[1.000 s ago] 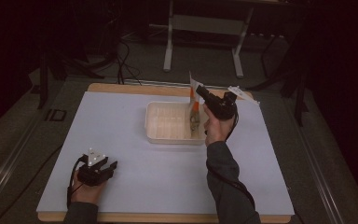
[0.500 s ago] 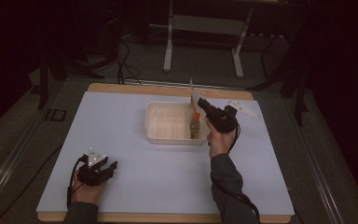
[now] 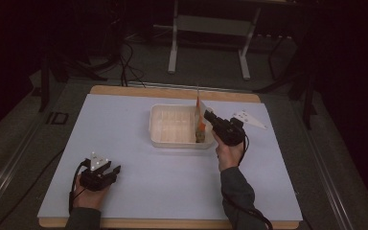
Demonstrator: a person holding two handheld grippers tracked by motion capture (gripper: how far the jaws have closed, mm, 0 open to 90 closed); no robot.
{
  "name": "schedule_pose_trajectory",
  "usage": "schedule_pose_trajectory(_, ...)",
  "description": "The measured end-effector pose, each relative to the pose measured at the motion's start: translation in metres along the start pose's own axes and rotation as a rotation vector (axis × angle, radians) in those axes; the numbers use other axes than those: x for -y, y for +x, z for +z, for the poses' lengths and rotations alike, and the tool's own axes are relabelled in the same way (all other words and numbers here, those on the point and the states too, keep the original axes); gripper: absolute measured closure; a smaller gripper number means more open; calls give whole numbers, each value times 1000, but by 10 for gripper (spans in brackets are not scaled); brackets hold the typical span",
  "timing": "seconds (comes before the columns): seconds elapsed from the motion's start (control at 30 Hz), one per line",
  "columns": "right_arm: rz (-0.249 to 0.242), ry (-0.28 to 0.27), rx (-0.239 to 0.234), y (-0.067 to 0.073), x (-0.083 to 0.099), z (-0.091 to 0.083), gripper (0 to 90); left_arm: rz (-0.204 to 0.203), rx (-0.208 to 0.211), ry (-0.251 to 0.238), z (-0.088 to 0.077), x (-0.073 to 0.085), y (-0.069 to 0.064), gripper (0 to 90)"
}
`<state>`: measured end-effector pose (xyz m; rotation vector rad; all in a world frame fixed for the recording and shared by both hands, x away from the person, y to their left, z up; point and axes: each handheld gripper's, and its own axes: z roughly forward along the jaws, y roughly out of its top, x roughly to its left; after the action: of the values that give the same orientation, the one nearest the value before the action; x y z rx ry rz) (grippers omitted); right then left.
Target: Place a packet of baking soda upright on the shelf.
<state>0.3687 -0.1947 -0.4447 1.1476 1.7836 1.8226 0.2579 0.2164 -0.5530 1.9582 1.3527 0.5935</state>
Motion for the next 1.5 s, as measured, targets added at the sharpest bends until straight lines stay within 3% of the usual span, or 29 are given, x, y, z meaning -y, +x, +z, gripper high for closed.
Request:
schedule_pose_trajectory(0.23,-40,29,20,2,3,-7,900,0,-1,0,0,0,0,559)
schedule_pose_trajectory(0.57,-59,58,43,7,9,-15,900,0,-1,0,0,0,0,559)
schedule_pose_trajectory(0.83,-114,100,80,6,10,-22,893,1,0,0,0,0,0,558)
schedule_pose_trajectory(0.9,-144,119,119,8,8,-21,783,0,0,0,0,0,0,558)
schedule_pose_trajectory(0.97,-168,135,142,11,8,-20,752,0,0,1,0,0,0,558)
schedule_pose_trajectory(1.03,-256,181,187,19,10,-16,674,-1,0,1,0,0,0,557)
schedule_pose_trajectory(1.1,-301,208,213,24,13,-13,641,-2,1,0,0,0,0,557)
schedule_pose_trajectory(1.37,-355,320,233,32,10,-12,544,-6,4,-1,0,0,0,555)
schedule_pose_trajectory(1.5,-343,346,220,33,5,-16,534,-7,4,-1,0,0,0,554)
